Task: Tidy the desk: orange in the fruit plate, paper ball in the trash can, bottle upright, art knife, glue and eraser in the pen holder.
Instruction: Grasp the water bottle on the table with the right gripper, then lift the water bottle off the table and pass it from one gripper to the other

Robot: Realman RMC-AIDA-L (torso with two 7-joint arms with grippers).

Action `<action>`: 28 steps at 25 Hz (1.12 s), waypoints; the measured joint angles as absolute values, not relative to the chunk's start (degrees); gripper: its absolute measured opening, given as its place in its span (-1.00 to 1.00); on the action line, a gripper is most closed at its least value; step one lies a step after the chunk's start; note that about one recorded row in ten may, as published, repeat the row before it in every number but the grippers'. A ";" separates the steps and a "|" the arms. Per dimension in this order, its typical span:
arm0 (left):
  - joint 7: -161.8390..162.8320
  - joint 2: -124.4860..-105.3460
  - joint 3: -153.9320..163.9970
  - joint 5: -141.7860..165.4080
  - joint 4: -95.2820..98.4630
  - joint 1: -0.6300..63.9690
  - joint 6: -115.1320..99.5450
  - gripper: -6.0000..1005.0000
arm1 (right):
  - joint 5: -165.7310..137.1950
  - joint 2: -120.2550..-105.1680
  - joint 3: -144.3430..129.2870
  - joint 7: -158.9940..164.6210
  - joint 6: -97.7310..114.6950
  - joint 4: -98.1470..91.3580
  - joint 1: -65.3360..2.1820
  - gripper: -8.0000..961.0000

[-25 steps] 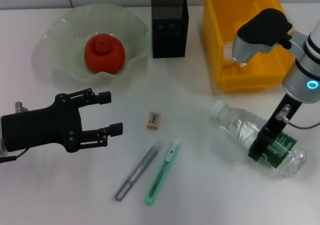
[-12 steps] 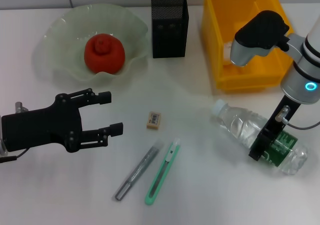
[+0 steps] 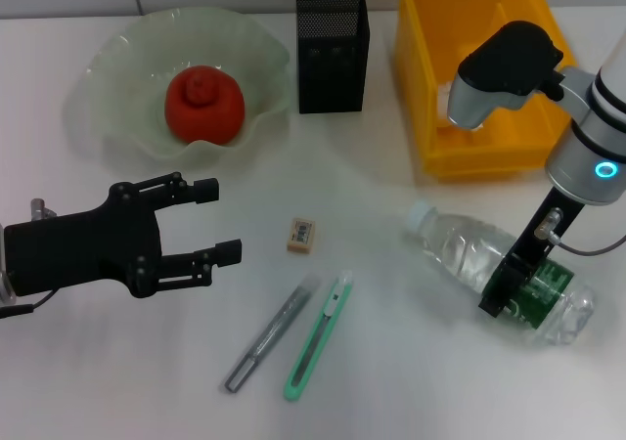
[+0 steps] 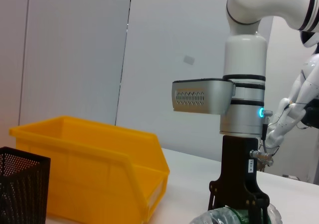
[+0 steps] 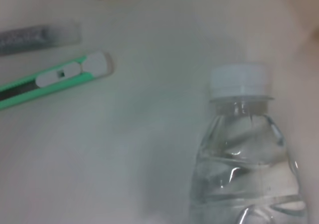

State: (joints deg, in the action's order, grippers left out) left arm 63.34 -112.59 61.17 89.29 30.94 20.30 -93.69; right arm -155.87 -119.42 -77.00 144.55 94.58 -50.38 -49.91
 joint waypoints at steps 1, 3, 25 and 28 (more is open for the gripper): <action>63.34 -112.59 61.17 89.30 30.94 20.30 -93.69 0.34 | -155.72 -119.39 -76.89 144.41 94.73 -50.59 -49.88 0.63; 63.30 -112.59 61.17 89.29 30.93 20.20 -93.70 0.34 | -154.05 -119.28 -76.63 143.37 96.11 -52.57 -49.12 0.62; 63.48 -114.15 57.71 89.03 30.94 20.32 -93.70 0.32 | -141.29 -119.04 -57.86 122.62 99.71 -63.00 -40.12 0.59; 63.75 -114.32 56.58 88.87 30.78 20.19 -94.07 0.32 | -137.15 -119.02 -54.92 116.03 99.54 -62.54 -37.98 0.59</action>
